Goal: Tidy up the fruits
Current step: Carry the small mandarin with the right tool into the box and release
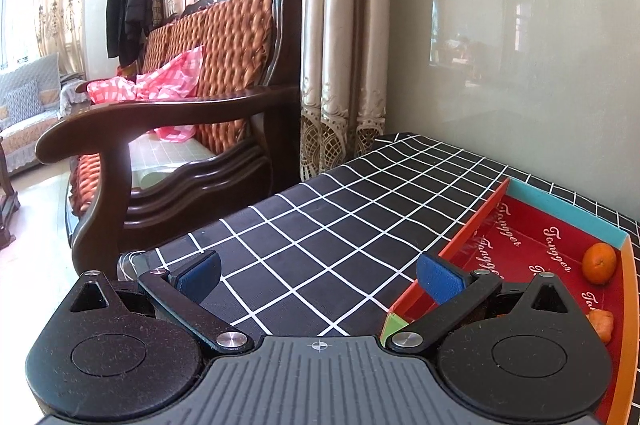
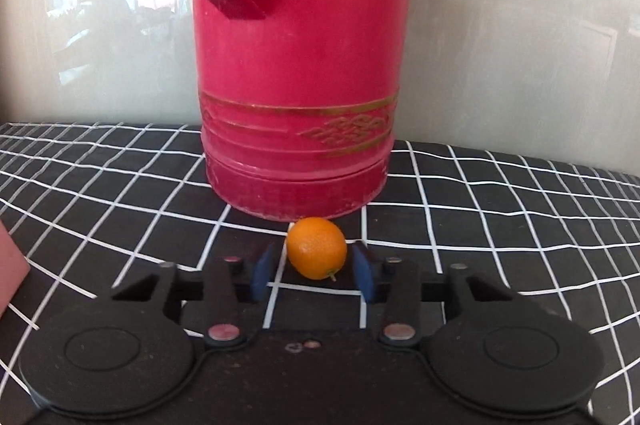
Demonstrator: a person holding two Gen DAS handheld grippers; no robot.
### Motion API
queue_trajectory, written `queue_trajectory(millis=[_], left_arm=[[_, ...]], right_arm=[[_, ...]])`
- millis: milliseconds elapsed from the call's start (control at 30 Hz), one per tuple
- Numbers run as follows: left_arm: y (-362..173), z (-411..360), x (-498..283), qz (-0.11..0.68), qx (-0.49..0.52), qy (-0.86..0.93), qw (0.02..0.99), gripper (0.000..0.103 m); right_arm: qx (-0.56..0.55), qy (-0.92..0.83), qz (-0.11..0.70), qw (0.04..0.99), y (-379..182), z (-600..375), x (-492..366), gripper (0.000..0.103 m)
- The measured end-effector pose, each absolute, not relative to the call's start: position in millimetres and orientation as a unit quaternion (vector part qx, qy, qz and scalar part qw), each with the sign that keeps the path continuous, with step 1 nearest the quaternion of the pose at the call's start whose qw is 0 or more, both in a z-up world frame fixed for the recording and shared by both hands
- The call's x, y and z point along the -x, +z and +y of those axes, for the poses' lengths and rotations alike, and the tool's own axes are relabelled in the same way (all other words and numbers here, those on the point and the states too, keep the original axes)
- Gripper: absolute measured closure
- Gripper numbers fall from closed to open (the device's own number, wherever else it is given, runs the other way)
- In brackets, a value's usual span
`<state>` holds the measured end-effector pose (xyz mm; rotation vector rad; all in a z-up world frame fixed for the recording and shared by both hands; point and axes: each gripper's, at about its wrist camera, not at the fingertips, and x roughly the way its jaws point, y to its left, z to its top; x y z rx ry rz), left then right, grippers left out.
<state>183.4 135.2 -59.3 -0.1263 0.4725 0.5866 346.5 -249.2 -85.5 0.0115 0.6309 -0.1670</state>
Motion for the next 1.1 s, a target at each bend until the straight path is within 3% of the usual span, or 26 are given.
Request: queue_trajectory(millis=[467, 1100], left_arm=[[-59.3, 140.3, -182.0, 0.236, 0.068, 0.296, 0.923, 0.000], [-62.8, 155.6, -170.7, 0.257, 0.076, 0.303, 0.914, 0.000]], right_arm=[[-0.014, -0.046, 0.279, 0.959, -62.8, -236.3, -320.0, 0.080], [0.047, 0.151, 0.247, 0.956, -28.1, -103.2, -236.7, 0.080]])
